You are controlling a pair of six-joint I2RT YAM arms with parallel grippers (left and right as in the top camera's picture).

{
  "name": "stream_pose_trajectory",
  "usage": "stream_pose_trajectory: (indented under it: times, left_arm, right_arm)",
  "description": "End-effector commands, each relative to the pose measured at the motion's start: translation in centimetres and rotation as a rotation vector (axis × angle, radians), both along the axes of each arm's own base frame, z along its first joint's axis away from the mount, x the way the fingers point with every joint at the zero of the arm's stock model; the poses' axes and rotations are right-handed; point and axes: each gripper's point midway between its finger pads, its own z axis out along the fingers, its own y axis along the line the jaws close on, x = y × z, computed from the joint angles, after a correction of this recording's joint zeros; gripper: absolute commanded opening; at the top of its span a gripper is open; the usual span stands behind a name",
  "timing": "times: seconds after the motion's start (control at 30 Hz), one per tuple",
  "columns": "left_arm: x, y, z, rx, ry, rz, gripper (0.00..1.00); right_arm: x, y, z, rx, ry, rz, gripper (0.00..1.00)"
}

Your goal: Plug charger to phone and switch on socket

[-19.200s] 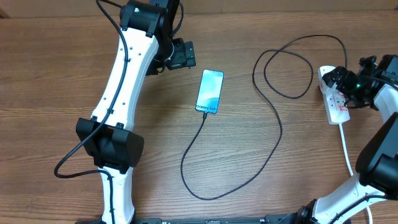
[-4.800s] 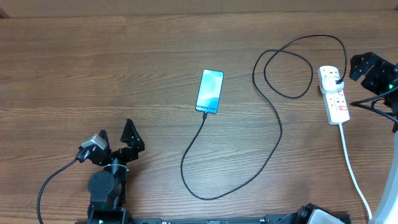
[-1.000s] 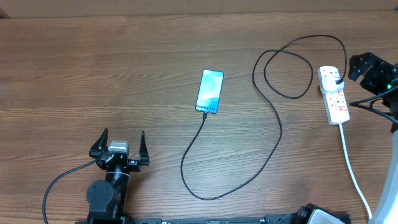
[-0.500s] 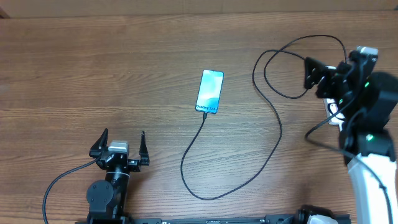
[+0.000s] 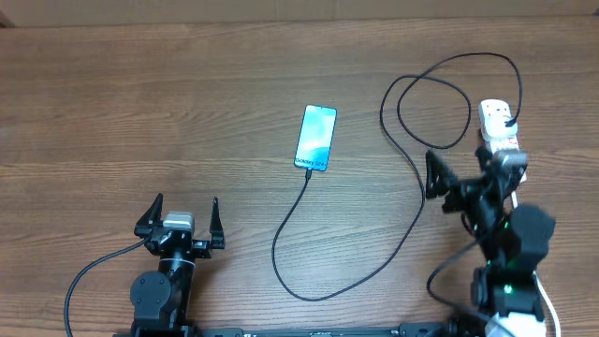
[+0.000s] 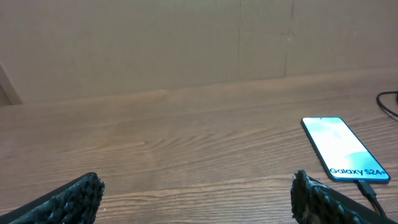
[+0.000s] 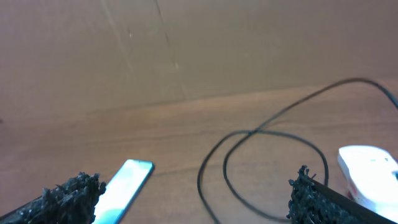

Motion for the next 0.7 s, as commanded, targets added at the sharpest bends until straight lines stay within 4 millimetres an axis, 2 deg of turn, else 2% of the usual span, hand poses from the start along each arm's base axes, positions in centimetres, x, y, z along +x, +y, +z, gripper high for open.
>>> stream_pose_trajectory:
  times: [0.0, 0.23, 0.43, 0.67]
  left_arm:
    - [0.0, 0.0, 0.0, 0.022, -0.008, -0.004, 1.00]
    - [0.0, 0.0, 0.0, 0.022, -0.008, -0.004, 1.00]
    - [0.0, 0.0, 0.0, 0.022, -0.008, -0.004, 1.00]
    - [0.0, 0.0, 0.0, 0.022, -0.008, -0.004, 1.00]
  right_arm:
    - [-1.5, 0.3, -1.1, -0.006, -0.040, 0.002, 1.00]
    - [-3.6, 0.7, -3.7, -0.014, -0.107, 0.007, 1.00]
    - [-4.2, 0.3, -4.8, -0.013, -0.064, -0.020, 1.00]
    - [-4.8, -0.1, -7.5, -0.007, 0.044, -0.052, 1.00]
